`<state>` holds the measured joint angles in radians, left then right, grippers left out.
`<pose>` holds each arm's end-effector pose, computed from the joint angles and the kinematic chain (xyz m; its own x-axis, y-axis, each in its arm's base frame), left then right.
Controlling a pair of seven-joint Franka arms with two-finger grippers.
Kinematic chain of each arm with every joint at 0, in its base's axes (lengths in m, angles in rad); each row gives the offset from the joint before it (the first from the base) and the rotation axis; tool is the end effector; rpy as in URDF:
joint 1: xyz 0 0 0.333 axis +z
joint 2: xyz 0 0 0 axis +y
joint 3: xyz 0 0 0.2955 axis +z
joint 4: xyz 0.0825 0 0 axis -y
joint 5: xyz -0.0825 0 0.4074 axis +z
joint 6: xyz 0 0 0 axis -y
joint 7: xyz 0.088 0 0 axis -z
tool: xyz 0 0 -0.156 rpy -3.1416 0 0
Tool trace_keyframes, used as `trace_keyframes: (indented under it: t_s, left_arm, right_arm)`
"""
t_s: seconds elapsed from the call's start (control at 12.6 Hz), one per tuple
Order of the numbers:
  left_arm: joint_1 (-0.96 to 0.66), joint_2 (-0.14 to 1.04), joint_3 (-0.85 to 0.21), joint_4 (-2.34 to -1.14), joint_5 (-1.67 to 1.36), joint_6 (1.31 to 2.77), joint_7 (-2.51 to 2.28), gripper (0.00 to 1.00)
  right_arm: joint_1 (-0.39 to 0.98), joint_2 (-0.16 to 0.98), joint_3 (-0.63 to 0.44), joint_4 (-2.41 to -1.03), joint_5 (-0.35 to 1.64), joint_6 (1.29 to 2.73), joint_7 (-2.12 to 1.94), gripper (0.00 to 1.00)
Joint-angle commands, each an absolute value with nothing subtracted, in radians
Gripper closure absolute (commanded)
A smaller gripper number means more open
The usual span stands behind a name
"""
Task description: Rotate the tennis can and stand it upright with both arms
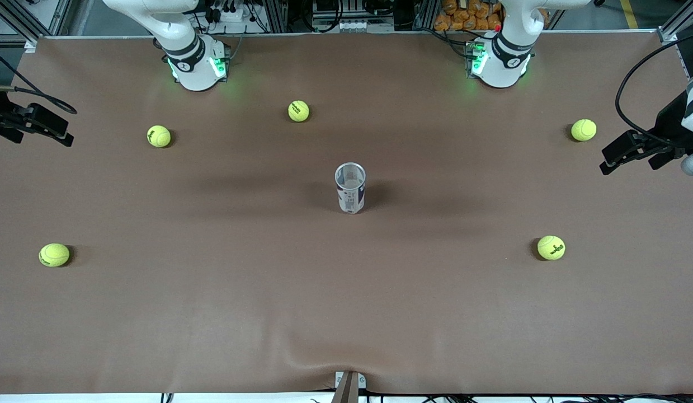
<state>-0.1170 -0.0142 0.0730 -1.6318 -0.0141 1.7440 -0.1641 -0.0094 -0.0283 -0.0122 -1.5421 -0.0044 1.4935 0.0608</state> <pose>0.5954 -0.0280 0.5493 0.9849 0.1227 0.1218 0.1192 -0.9922 0.0355 0.5608 -0.0129 0.5785 0.9964 -0.0826 -0.0200 -0.0825 -0.9966 0.0053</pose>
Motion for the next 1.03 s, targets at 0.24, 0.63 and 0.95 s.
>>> trace_keyframes:
  t_s: [0.24,0.63,0.95]
  left_arm:
    - [-0.114,-0.005,0.067,-1.612,0.008,1.733,-0.153,0.00]
    - [-0.112,-0.006,0.069,-1.617,-0.003,1.732,-0.061,0.00]
    - [-0.112,-0.005,0.069,-1.617,-0.003,1.732,-0.071,0.00]
  right_arm:
    - [-0.011,-0.037,-0.008,-1.549,0.005,1.493,0.074,0.00]
    - [-0.008,-0.037,-0.008,-1.549,0.006,1.496,0.074,0.00]
    - [-0.006,-0.037,-0.006,-1.548,0.006,1.497,0.074,0.00]
